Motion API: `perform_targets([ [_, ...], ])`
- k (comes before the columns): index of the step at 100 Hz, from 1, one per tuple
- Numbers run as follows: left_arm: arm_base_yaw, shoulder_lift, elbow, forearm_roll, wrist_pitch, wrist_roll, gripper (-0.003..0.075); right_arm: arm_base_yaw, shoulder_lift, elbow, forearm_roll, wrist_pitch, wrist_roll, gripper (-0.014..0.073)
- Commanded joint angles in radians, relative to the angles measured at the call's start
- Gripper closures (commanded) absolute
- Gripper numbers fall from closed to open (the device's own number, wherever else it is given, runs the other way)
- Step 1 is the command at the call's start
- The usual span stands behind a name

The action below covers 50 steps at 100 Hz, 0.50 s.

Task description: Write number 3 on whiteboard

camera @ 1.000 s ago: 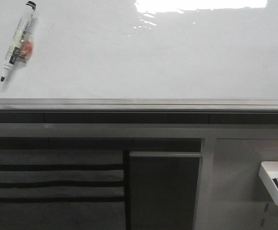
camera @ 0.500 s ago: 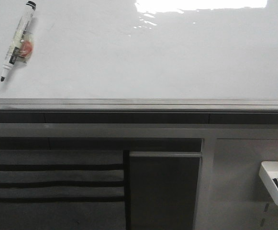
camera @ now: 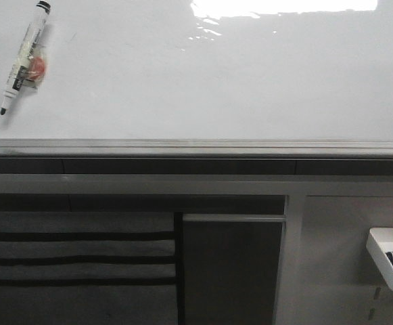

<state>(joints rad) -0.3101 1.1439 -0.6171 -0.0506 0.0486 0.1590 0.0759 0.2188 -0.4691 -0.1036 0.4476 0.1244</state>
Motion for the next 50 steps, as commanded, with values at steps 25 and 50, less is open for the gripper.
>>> perform_targets([
  [25, -0.002, 0.220, -0.152, 0.021, -0.177, 0.002, 0.0374, -0.005, 0.022, -0.034, -0.005, -0.071, -0.010, 0.0064],
  [50, -0.002, 0.299, -0.182, 0.027, -0.184, 0.002, 0.0386, -0.005, 0.022, -0.034, -0.005, -0.069, -0.010, 0.0064],
])
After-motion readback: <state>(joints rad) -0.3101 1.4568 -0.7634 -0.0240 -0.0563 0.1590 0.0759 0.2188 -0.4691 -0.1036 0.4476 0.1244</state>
